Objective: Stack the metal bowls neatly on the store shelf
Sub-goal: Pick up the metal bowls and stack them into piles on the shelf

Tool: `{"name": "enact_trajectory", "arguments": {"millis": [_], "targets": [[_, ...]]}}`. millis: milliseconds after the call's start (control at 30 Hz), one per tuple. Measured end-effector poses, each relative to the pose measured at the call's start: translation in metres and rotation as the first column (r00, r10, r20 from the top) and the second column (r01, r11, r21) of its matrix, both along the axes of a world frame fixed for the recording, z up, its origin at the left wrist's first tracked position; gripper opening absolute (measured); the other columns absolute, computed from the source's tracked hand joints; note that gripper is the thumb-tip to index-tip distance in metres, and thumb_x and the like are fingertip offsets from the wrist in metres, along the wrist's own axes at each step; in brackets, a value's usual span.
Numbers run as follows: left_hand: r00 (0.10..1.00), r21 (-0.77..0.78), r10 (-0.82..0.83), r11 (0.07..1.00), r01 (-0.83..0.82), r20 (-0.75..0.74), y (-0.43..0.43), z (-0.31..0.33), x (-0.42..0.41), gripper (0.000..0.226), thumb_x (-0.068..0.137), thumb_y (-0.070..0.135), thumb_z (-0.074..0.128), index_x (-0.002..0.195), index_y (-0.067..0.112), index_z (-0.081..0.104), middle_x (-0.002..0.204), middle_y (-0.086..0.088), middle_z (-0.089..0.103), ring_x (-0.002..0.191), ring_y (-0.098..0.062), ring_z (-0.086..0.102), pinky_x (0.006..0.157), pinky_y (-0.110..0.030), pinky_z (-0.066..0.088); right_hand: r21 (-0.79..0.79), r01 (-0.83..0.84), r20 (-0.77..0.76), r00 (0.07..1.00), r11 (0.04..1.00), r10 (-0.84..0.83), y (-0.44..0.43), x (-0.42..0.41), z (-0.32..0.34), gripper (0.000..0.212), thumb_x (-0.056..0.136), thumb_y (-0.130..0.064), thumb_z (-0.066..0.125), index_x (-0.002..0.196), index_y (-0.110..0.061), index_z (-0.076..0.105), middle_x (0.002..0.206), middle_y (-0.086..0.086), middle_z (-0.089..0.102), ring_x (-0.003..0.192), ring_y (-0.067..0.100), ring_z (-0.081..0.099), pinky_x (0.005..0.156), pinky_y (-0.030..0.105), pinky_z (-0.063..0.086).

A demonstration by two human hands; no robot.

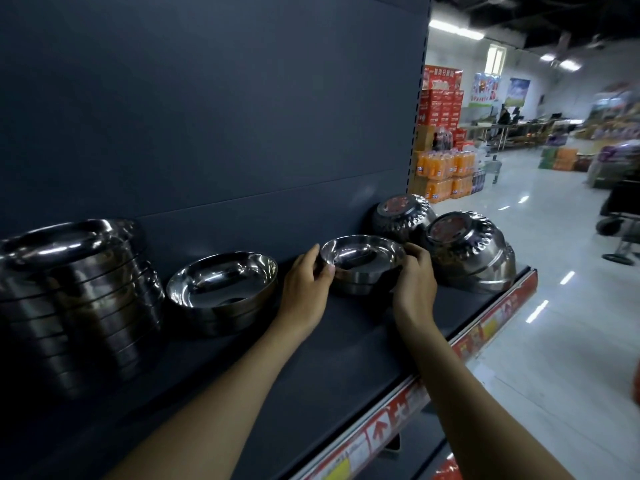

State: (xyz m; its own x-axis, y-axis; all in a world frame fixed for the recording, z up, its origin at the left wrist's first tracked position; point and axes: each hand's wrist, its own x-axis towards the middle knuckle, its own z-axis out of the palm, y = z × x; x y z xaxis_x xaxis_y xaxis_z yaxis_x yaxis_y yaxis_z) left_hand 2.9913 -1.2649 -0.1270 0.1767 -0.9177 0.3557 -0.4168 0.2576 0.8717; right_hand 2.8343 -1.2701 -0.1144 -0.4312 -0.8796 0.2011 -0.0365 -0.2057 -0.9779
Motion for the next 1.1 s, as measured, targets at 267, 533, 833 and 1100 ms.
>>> {"name": "enact_trajectory", "arguments": {"millis": [267,533,833,1100], "targets": [[0.979,0.014,-0.102,0.994,0.106,-0.178,-0.006,-0.007,-0.001,0.087,0.067,0.05,0.066,0.147,0.027,0.041,0.146,0.005,0.051,0.134,-0.01,0.048,0.115,-0.042,0.038,-0.023,-0.01,0.036,0.999,1.0,0.011,0.002,0.0,0.002,0.031,0.091,-0.02,0.053,0.122,-0.02,0.059,0.115,-0.001,0.065,0.106,0.017,0.059,0.086,0.029,0.044],[0.987,-0.229,-0.079,0.972,0.045,-0.14,0.027,0.026,-0.028,0.075,0.078,0.046,0.064,0.147,0.027,0.04,0.125,0.032,0.047,0.13,-0.004,0.047,0.113,-0.037,0.04,-0.276,0.049,0.064,0.997,0.96,-0.033,0.027,0.001,0.021,0.039,0.091,-0.012,0.044,0.125,-0.026,0.054,0.113,-0.018,0.06,0.107,0.003,0.059,0.085,0.013,0.045],[0.988,-0.428,0.032,0.899,-0.096,-0.154,0.08,0.07,-0.001,0.067,0.081,0.056,0.057,0.141,0.027,0.047,0.132,0.011,0.057,0.123,-0.002,0.053,0.108,-0.035,0.044,-0.478,-0.02,0.055,0.997,0.878,0.052,0.065,0.033,0.073,0.047,0.084,-0.024,0.046,0.13,-0.021,0.055,0.125,-0.004,0.063,0.117,0.015,0.059,0.102,0.044,0.047],[0.948,-0.622,0.316,0.734,-0.274,-0.045,0.159,0.097,0.099,0.055,0.091,0.041,0.062,0.139,0.016,0.049,0.135,0.002,0.059,0.124,-0.018,0.058,0.101,-0.045,0.049,-0.526,-0.439,-0.172,0.893,0.728,0.415,0.113,0.119,0.089,0.077,0.08,-0.059,0.061,0.146,-0.025,0.04,0.137,-0.019,0.055,0.127,-0.008,0.05,0.102,0.023,0.043]]}}
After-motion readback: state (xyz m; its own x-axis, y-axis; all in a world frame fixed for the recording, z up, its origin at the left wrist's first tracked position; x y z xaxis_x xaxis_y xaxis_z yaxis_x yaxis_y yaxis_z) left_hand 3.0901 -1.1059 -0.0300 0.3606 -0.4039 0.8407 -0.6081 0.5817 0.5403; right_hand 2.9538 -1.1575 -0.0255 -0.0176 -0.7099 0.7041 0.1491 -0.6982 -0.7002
